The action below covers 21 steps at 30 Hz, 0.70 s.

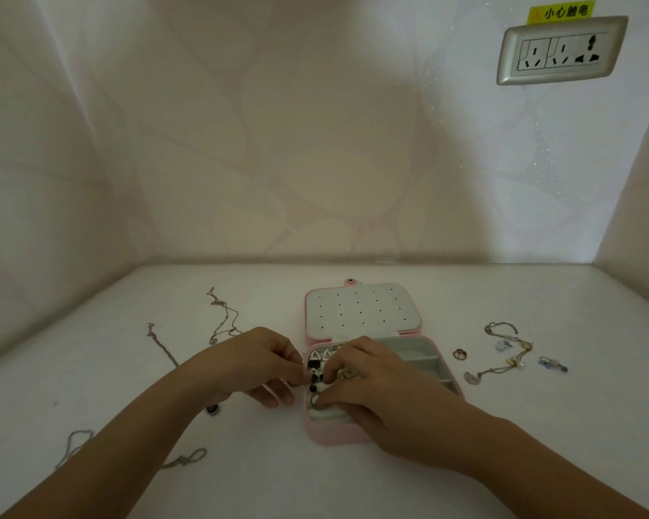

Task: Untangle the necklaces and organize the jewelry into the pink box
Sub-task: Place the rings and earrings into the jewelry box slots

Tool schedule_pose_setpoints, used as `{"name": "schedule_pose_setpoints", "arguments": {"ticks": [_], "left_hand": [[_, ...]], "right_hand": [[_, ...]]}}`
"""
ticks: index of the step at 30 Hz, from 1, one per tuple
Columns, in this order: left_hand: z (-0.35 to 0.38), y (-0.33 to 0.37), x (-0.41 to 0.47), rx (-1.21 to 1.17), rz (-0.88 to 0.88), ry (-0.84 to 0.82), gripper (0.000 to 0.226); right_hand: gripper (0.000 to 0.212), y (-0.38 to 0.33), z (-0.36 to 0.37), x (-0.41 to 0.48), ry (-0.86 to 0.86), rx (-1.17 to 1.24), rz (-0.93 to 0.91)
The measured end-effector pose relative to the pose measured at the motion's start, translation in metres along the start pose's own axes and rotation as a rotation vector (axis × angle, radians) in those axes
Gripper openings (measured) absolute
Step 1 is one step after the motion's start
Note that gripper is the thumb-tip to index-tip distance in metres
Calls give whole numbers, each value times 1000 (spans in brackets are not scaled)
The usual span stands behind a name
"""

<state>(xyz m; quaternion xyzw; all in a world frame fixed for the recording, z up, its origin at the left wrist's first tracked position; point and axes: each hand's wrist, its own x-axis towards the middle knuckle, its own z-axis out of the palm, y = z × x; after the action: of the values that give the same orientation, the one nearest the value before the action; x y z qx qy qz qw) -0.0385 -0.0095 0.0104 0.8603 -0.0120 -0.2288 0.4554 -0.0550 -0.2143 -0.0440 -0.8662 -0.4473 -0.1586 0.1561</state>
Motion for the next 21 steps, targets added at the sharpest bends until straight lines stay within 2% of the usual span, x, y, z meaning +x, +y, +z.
{"name": "schedule_pose_setpoints", "arguments": {"ticks": [7,9,12,16,21], "left_hand": [[0,2,-2,7,31,-33,15],[1,1,-4,100,54,-36,17],[2,1,-5,306,129,49,13],[6,5,-8,465,230,153,11],[15,13,-10,681,301,203,4]], "right_hand": [[38,4,2,0,8,10,5],[37,4,3,0,8,16,11],[38,3,1,0,-4,20,17],[45,1,-3,1,-45,41,45],[48,1,-3,2,-46,52,46]]}}
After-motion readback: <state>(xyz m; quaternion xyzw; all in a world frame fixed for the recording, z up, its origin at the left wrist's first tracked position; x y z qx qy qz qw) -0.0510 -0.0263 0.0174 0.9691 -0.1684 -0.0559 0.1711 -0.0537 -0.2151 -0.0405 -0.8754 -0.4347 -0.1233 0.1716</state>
